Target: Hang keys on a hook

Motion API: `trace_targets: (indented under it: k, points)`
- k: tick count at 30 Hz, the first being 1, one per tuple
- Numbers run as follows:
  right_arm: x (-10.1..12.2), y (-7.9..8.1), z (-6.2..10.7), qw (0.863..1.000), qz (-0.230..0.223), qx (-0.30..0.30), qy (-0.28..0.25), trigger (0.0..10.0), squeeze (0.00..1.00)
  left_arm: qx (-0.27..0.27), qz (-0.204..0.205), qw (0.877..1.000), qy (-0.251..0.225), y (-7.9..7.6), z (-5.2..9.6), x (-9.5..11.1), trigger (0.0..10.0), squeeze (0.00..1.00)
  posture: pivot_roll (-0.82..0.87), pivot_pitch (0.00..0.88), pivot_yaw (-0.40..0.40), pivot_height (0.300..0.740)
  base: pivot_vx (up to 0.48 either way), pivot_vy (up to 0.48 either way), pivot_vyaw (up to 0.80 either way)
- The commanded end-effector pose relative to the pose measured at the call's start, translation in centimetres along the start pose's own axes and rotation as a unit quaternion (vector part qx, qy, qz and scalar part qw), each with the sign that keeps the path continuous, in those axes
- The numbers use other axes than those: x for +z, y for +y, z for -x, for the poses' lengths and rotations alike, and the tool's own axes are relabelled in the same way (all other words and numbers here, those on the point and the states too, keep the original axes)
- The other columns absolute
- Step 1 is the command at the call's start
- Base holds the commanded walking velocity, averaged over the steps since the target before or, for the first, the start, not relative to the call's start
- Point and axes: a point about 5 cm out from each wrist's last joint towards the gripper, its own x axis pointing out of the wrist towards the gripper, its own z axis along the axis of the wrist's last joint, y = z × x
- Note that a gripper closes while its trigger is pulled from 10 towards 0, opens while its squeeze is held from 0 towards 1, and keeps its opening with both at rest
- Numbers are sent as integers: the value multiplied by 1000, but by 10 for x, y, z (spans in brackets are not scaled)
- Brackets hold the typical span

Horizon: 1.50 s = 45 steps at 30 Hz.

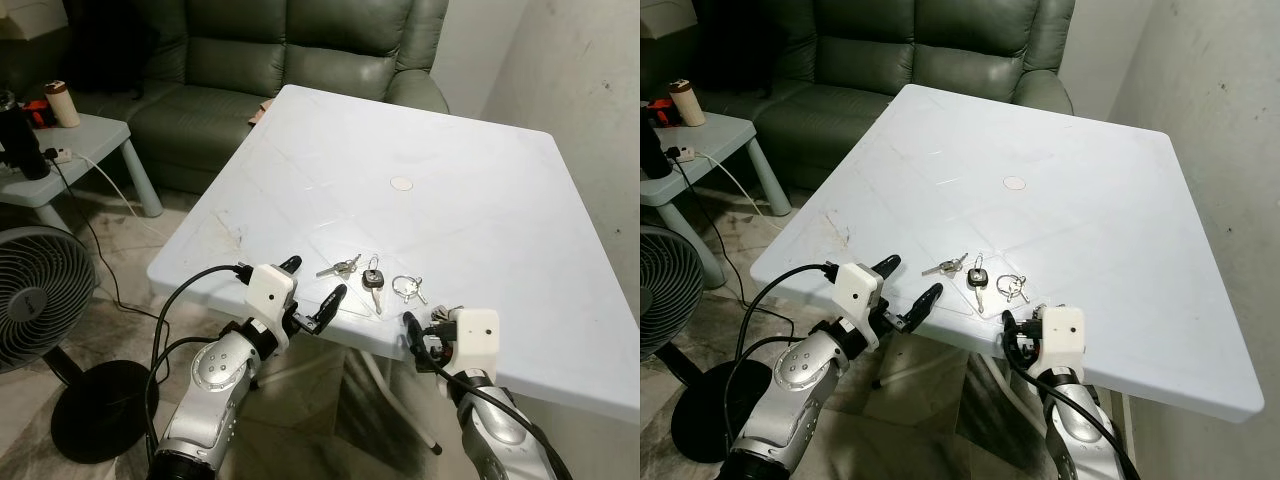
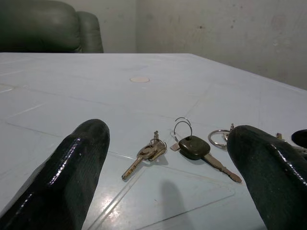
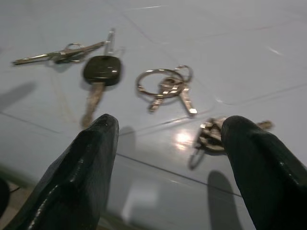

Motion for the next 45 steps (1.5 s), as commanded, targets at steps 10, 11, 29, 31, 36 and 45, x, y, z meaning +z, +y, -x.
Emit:
trace_targets:
  k: [10,11,29,31,36,45]
  points:
    - [4,5,-7,999,-5,-31,5,10000,0,2,-4,1000,2,-2,2,1,10000,0,43,53,-76,740,0,0,0]
    - [4,5,-8,999,-3,-36,7,10000,0,3,-5,1000,2,-2,2,1,10000,0,43,53,-76,740,0,0,0]
    - [-1,3,-13,997,7,-81,18,1529,0,15,-7,1000,5,1,4,1,10000,0,52,65,-80,740,0,0,0]
    - [-2,3,-13,996,9,-83,19,2549,0,16,-8,1000,5,1,4,2,10000,0,56,72,-82,740,0,0,0]
    - [-2,2,-13,996,9,-89,16,0,0,19,-9,1000,6,2,5,2,10000,0,56,72,-82,740,0,0,0]
    - [0,0,-13,995,16,-95,10,471,0,19,-9,1000,5,2,4,3,10000,0,53,72,-81,740,0,0,0]
